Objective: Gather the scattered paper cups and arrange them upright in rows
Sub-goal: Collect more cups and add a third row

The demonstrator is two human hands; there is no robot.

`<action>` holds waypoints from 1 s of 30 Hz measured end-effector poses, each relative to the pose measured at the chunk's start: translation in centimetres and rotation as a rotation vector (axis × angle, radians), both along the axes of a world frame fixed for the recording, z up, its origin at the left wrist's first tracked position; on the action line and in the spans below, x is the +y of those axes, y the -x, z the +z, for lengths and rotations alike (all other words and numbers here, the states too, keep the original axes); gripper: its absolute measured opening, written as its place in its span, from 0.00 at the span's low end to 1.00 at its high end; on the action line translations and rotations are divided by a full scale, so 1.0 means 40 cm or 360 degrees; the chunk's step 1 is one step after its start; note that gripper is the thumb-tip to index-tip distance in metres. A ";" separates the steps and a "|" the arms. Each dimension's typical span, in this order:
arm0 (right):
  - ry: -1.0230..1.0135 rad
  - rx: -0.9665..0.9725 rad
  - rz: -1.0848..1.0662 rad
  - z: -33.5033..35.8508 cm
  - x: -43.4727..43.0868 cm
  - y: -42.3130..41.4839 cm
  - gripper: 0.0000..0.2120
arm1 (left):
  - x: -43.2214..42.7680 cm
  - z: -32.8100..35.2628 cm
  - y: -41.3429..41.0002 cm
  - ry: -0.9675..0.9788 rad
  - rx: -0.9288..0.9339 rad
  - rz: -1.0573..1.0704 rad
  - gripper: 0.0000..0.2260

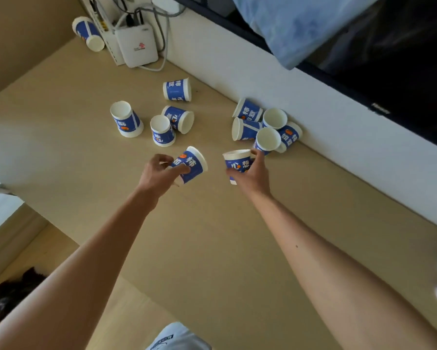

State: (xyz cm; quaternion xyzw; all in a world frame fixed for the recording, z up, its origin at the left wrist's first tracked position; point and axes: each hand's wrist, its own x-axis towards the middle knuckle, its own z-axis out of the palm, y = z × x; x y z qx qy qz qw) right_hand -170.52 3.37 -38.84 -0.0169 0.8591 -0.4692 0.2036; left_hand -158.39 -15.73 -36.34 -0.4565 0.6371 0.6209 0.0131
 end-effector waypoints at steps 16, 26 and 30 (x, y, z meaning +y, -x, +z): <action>0.0273 0.0103 -0.0761 0.064 0.902 -0.145 0.29 | 0.811 0.037 0.110 -0.0019 0.0402 -0.1062 0.31; 0.0521 0.0184 -0.1122 0.050 1.306 -0.271 0.29 | 1.231 0.024 0.066 0.0195 0.0546 -0.1387 0.33; 0.0545 0.0223 -0.1274 0.037 1.462 -0.320 0.28 | 1.377 0.026 0.045 0.0186 0.0549 -0.1502 0.31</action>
